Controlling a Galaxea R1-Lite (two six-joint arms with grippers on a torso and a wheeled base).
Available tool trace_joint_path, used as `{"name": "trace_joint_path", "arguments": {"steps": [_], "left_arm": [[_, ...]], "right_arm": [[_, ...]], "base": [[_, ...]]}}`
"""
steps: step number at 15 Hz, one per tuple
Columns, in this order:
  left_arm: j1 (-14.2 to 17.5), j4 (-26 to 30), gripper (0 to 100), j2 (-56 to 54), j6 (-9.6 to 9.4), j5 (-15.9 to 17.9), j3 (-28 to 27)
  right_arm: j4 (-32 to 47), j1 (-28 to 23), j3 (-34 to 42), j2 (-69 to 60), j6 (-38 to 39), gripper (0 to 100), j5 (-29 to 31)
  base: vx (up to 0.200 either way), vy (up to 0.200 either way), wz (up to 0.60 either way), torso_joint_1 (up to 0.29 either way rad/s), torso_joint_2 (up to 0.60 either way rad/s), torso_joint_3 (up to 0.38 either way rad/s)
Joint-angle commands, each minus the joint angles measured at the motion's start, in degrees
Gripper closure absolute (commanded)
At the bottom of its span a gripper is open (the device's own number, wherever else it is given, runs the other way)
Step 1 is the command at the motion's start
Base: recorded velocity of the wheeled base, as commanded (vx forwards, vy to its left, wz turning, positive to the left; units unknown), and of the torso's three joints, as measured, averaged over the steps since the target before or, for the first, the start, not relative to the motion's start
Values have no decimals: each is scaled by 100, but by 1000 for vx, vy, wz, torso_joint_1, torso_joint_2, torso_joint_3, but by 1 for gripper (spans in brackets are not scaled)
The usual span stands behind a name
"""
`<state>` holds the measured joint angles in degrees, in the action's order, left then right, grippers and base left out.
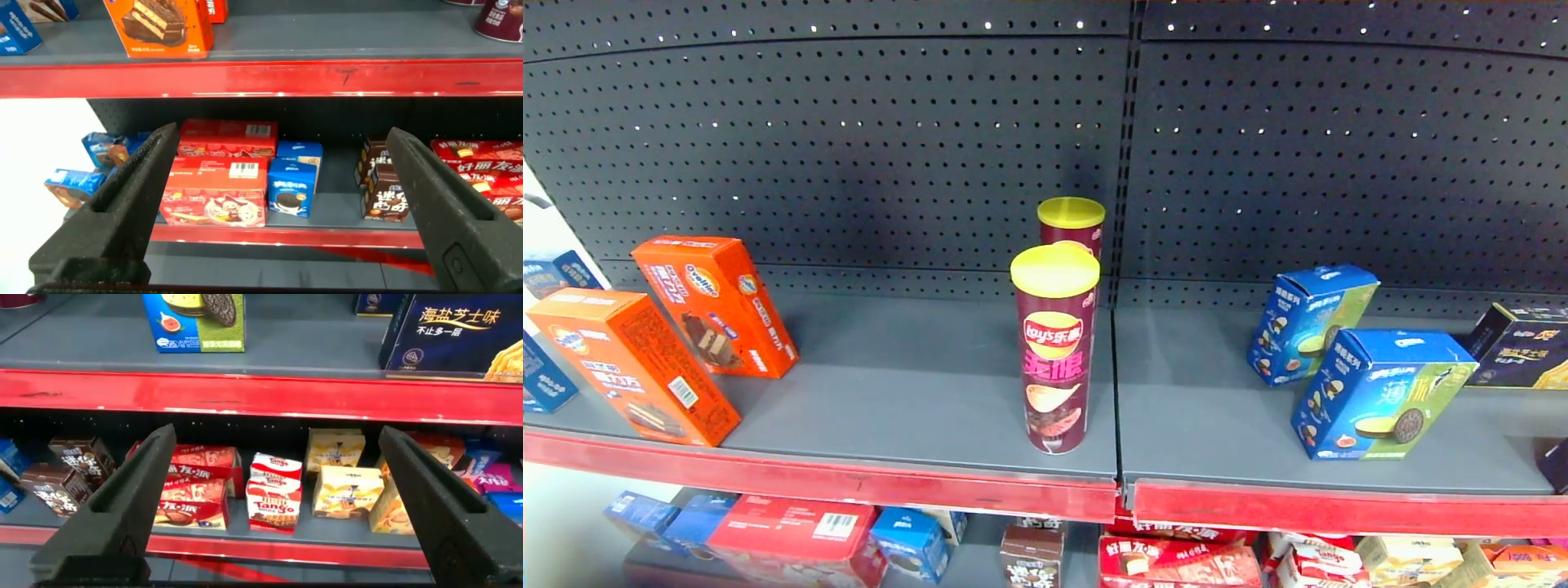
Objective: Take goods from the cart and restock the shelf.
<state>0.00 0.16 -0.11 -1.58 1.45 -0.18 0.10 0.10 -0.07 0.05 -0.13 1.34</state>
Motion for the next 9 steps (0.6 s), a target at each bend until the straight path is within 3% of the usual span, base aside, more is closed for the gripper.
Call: {"name": "trace_joint_path", "arguments": {"steps": [1, 9], "left_arm": [[0, 2, 0, 11, -9, -4, 1], [0, 2, 0, 11, -9, -4, 1]], "right_arm": [[-1, -1, -1, -5, -4, 0, -2], [-1, -1, -1, -5, -4, 0, -2]], "base": [[0, 0, 0, 0, 0, 0], [0, 0, 0, 0, 0, 0]]}}
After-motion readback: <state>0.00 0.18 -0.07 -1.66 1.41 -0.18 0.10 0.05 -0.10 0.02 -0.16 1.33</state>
